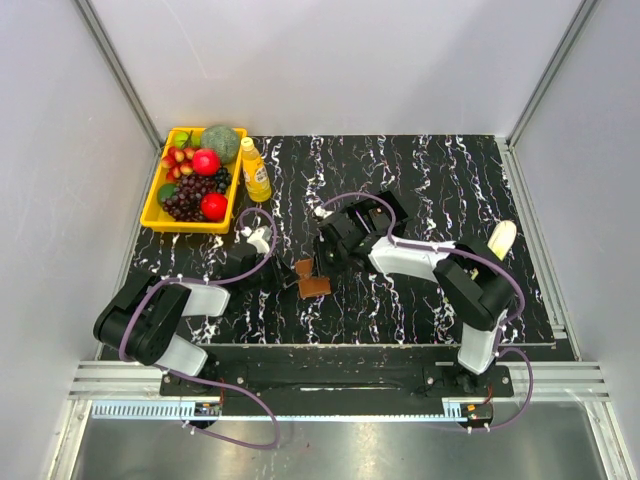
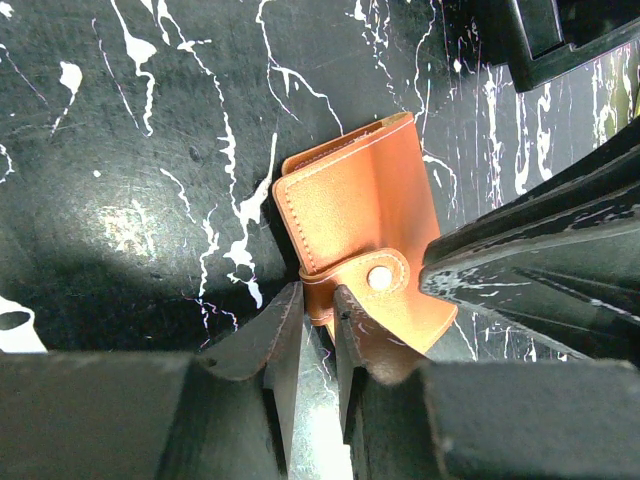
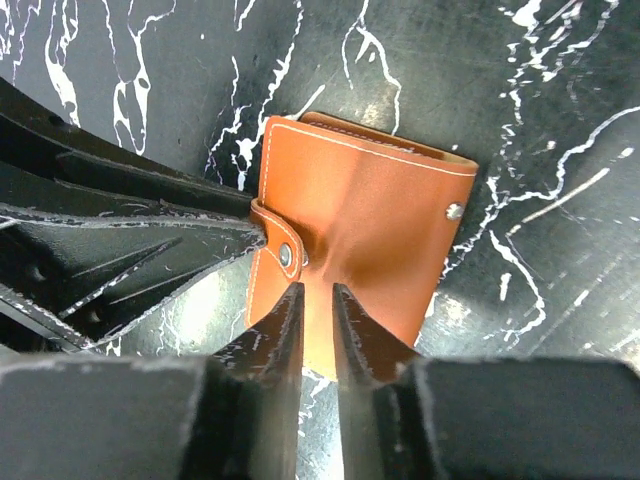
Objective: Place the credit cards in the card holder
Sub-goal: Close the card holder at the center of the board.
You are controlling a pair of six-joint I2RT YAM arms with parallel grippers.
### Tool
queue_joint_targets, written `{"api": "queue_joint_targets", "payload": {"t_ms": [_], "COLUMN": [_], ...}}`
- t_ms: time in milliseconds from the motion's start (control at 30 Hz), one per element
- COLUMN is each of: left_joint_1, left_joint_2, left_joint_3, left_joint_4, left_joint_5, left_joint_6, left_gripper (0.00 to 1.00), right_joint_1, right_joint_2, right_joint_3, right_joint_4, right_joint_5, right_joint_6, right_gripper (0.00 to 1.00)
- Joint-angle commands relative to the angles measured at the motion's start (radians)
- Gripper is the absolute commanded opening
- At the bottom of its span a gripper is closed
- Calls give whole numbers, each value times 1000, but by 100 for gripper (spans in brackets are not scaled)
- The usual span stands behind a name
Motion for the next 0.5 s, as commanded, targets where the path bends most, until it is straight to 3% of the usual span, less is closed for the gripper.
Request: {"api": "queue_joint_targets", "payload": {"t_ms": [0,267,467], "left_joint_1": [-6,-6,-6], "left_joint_2": [12,12,14], "left_joint_3": [25,25,27], "left_joint_4": [13,18,15], "left_joint_5": [23,36,36], "left_joint_6": [32,45,41], "left_gripper": [23,22,22], "right_joint_1": [-11,-26,-26], "right_joint_2": [-73,-6,39], "right_joint_3": [-9,14,37], "right_joint_4": [-12,87,86], "right_joint_5": [39,-115,-113], "right_joint_6": [26,98,122], "right_gripper": [24,27,24]}}
